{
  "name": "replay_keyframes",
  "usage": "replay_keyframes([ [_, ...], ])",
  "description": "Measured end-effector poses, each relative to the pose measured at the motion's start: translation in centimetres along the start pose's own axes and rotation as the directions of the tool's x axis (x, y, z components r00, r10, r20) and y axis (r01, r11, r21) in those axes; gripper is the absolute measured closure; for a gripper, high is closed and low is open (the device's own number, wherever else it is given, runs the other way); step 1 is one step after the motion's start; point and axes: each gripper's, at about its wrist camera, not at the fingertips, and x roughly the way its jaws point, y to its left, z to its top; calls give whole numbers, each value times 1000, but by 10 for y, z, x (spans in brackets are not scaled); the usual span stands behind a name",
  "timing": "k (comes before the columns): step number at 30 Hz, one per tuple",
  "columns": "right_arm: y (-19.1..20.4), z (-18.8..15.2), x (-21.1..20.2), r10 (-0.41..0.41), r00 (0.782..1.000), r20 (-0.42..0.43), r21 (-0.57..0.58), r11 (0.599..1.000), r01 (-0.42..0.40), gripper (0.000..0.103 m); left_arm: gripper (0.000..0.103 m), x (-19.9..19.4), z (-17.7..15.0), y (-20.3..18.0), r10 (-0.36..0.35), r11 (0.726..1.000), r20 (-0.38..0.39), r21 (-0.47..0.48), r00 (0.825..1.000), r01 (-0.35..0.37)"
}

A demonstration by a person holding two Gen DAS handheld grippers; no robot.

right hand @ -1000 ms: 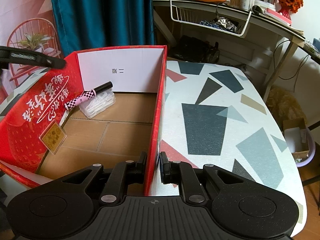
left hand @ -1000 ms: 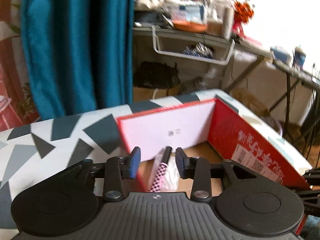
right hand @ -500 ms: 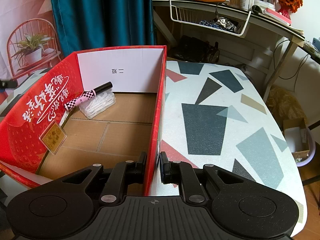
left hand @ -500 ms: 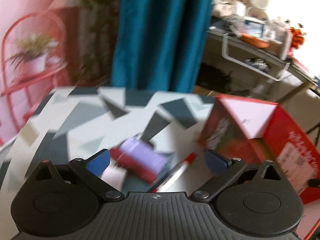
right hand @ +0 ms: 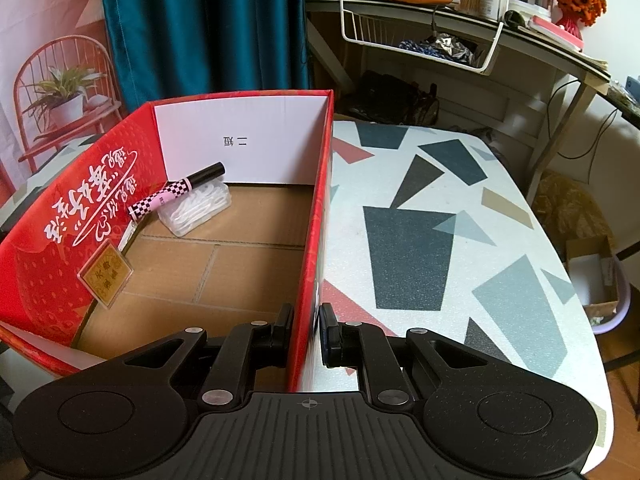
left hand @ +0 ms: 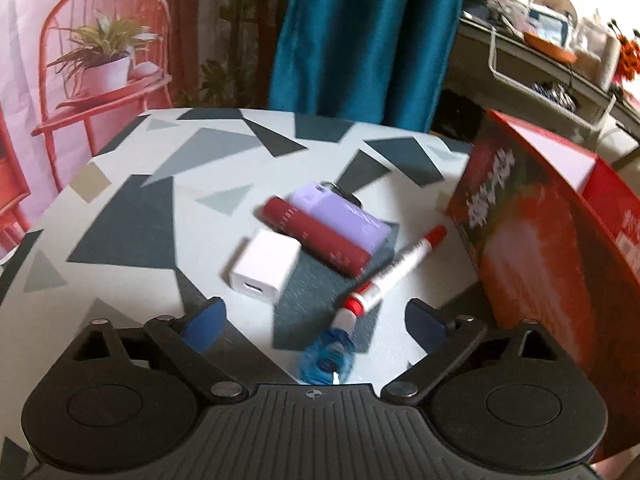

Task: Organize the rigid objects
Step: 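Move the left tool back and grasp the blue eye-drop bottle, then carry the blue eye-drop bottle with the left gripper over the box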

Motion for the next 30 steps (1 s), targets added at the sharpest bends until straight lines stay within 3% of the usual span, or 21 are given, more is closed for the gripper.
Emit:
replay_keyframes([
  [12,0,0,0,0,1000,-2,-4,1000,0,91,51,6,-19,-9,-10,998,-9,66,1000,10],
  [23,0,0,0,0,1000,-4,-5,1000,0,91,56,14,-24,-13,16,997,-22,77,1000,-14],
  [26,0,0,0,0,1000,-3,-5,1000,0,91,68,13,-24,-12,33,996,-19,78,999,-31],
  [30,0,0,0,-1,1000,-2,-3,1000,1,91,69,11,-23,-8,25,999,-21,45,999,-24],
])
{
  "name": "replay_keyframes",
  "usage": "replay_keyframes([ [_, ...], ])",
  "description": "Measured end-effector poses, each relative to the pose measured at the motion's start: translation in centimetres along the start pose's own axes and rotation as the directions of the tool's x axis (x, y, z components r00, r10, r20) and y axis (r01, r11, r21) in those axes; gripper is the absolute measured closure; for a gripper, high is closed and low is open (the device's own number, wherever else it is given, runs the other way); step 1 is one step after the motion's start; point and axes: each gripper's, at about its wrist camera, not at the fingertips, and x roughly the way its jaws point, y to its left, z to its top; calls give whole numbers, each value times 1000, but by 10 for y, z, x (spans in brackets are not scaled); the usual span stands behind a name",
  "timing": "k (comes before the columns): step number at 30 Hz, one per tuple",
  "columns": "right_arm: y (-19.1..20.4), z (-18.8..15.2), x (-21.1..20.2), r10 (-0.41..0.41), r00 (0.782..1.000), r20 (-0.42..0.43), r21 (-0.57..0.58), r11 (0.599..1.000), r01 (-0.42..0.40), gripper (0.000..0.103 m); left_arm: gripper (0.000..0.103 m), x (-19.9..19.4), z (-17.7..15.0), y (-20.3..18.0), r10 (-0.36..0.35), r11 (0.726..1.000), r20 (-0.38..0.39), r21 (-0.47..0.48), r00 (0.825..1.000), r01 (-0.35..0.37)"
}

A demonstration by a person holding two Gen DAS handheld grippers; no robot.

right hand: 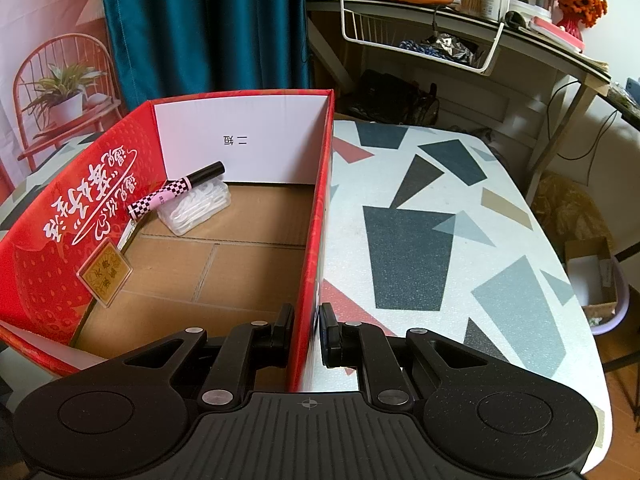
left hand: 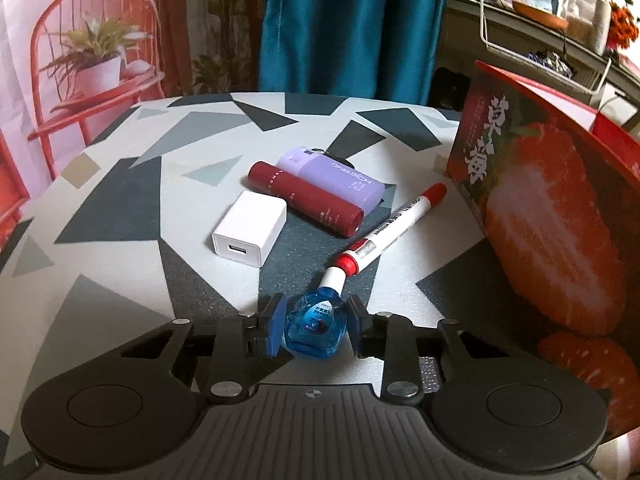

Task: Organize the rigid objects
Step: 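Carry the blue eye-drop bottle with the left gripper over the box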

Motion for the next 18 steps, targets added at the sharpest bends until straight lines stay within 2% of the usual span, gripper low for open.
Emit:
replay_keyframes([
  [12,-2,-5,-3,-5,1000,29,28,1000,4,91,69,-4,-5,-19,-31,998,10,57,999,30],
  [18,-1,-5,-3,-6,999,31,29,1000,5,91,69,-12,-1,-18,-29,998,40,52,999,27],
])
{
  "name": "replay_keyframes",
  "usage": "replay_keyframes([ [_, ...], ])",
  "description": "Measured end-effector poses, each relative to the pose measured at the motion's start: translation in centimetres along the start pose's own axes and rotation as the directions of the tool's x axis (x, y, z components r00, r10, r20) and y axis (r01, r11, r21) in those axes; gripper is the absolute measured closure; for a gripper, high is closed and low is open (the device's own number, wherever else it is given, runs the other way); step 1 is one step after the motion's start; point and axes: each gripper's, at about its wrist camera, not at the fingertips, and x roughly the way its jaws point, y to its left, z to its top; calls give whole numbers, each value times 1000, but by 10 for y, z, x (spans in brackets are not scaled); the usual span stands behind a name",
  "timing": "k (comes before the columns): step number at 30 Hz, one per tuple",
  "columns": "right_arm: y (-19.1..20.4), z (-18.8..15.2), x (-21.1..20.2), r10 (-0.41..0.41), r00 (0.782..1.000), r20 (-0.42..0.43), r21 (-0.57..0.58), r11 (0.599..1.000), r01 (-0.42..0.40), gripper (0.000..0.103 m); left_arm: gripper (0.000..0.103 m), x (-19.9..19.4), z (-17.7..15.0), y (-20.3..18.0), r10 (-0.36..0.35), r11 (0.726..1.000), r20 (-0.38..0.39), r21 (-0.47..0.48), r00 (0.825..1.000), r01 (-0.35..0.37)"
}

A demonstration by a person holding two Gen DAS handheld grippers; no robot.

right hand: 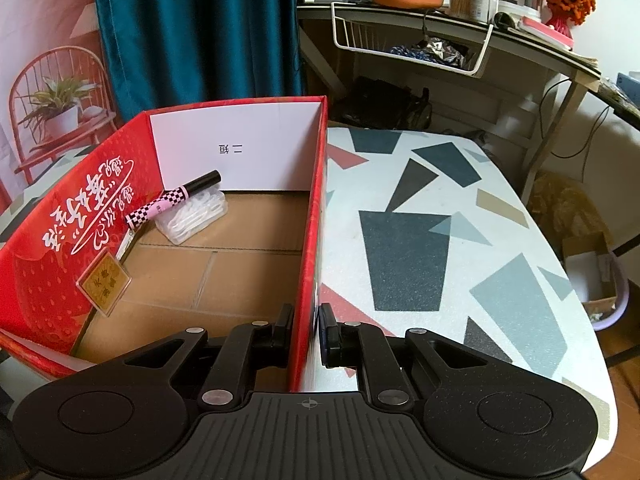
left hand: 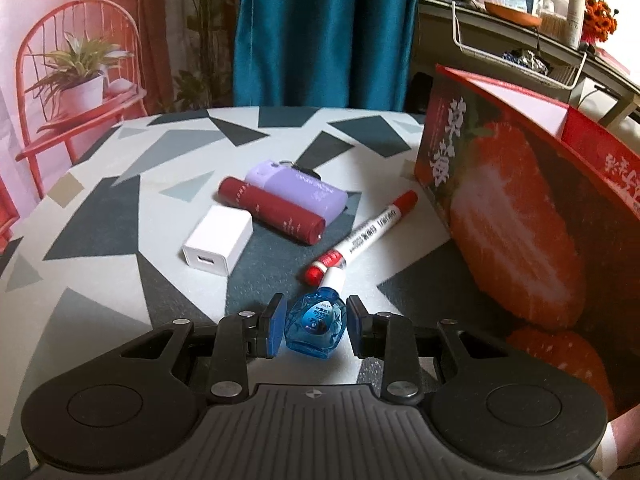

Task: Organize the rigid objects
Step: 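Carry the blue eye-drop bottle with the left gripper over the box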

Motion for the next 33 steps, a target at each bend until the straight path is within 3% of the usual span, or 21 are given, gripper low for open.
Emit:
replay_keyframes([
  [5,0,0,0,0,1000,0,0,1000,0,91,69,-9,25,-2,9,998,70,55,997,-13],
  [11,0,0,0,0,1000,-1,-2,1000,0,91,69,-27,78,-21,-84,993,183,98,980,66],
  [15,1,1,0,0,1000,-5,-7,1000,0,91,69,-28,103,-50,-201,972,183,162,962,172],
  [20,1,1,1,0,1000,-5,-8,1000,0,91,69,-22,113,-94,-277,930,151,290,949,226],
  [27,0,1,1,6,1000,-4,-4,1000,-6,91,69,0,110,-121,-314,887,68,378,947,267],
  [33,1,1,1,8,1000,-6,-4,1000,-8,91,69,15,109,-122,-310,876,38,398,950,270],
])
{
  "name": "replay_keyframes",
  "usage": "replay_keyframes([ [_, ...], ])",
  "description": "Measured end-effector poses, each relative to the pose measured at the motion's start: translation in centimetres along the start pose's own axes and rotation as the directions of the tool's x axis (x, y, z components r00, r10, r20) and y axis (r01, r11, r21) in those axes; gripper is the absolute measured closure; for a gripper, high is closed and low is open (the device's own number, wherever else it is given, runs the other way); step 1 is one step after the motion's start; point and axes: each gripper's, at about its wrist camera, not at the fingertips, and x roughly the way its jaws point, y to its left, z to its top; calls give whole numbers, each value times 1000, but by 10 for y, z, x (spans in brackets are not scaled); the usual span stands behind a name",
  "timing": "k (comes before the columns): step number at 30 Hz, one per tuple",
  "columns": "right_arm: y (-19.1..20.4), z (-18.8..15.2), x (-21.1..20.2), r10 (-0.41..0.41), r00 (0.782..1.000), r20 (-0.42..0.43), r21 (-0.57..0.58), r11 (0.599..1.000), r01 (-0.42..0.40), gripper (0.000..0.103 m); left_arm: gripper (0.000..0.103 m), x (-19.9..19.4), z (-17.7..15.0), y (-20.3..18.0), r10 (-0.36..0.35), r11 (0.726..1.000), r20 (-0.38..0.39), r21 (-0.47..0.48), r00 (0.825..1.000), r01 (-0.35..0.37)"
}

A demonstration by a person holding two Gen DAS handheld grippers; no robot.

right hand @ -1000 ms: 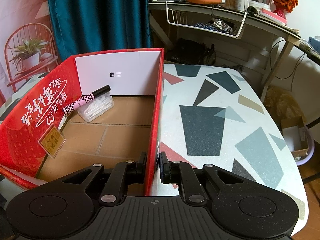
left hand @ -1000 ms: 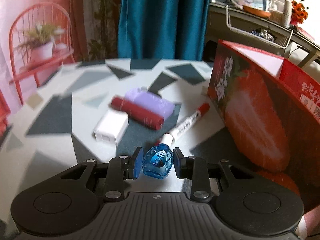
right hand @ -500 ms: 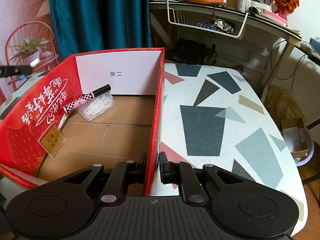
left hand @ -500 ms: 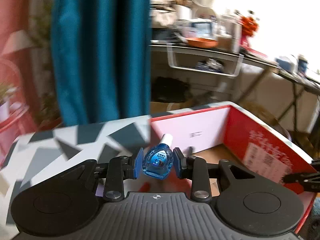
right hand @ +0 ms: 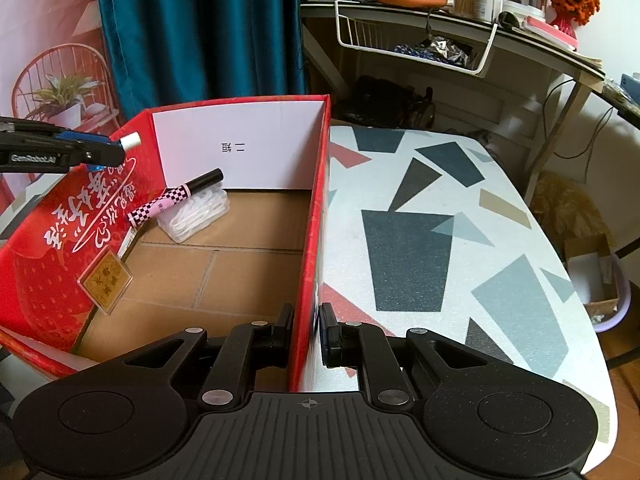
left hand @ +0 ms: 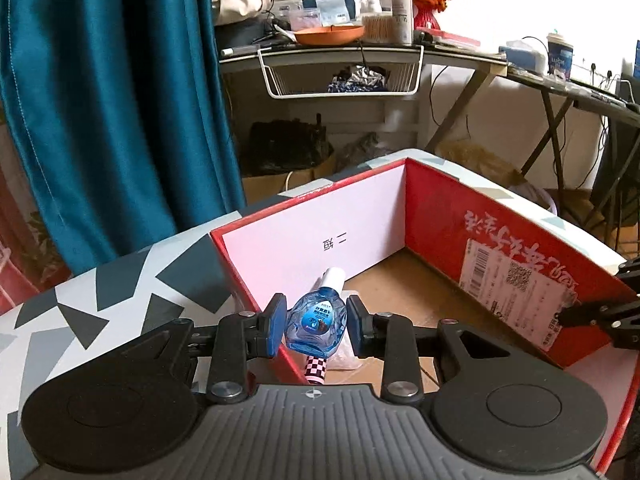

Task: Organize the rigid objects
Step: 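Carry the blue eye-drop bottle with the left gripper over the box, then open the left gripper to drop the bottle into the box, then move the left tool back and grasp the red-capped white marker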

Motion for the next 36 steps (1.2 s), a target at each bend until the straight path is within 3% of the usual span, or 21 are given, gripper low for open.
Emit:
replay_keyframes([
  [6,-1,0,1,4,1000,-1,2,1000,-4,90,68,4,-2,-4,-14,1000,-13,1,1000,14],
  [13,-1,0,1,4,1000,-1,3,1000,-4,90,67,0,-5,2,-52,997,-3,-61,999,52],
  [20,-1,0,1,5,1000,-1,3,1000,-5,90,64,-25,-7,22,-50,985,70,-163,996,61],
  [28,-1,0,0,5,1000,0,4,1000,-5,90,64,-56,-24,61,41,970,64,-242,997,-24],
  [36,-1,1,1,5,1000,-1,4,1000,-5,90,65,-51,-58,96,140,924,-23,-356,990,-139],
])
